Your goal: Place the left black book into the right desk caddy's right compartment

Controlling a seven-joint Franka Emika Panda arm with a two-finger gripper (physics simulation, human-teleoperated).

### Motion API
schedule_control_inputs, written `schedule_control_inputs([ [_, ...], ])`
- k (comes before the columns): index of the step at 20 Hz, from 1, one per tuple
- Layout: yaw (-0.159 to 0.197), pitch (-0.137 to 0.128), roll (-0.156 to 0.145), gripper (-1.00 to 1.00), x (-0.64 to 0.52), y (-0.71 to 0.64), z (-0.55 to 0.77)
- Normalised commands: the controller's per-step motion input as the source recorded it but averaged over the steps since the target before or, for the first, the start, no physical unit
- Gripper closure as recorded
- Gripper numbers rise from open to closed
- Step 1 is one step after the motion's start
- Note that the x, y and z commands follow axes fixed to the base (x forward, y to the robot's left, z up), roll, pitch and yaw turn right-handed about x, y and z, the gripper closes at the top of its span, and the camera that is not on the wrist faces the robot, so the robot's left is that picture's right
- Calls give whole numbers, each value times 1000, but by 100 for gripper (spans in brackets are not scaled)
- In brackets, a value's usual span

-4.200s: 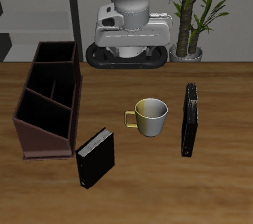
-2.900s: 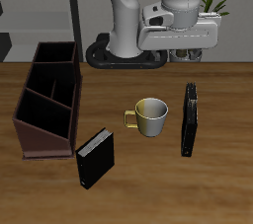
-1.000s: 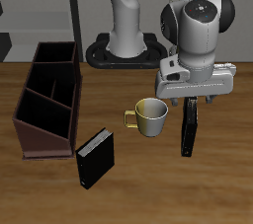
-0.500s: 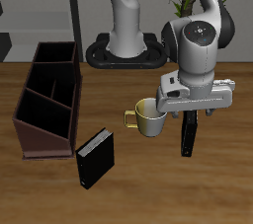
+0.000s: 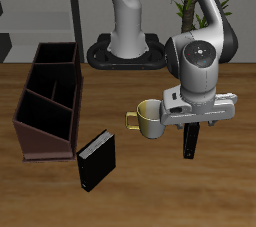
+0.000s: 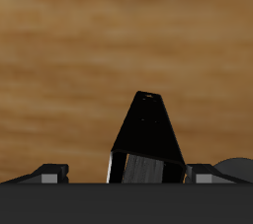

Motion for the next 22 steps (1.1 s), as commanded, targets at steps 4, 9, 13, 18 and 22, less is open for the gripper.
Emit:
schedule_control_inputs([
  [4, -30, 20, -1, 100, -34, -49, -23],
  [9, -19, -12, -9, 100, -7, -115, 180],
  [13, -1, -39, -15, 100, -7, -59, 290],
  [18, -5, -103, -21, 100, -108, -176, 766],
  [22, -2, -117, -13, 100, -187, -177, 783],
])
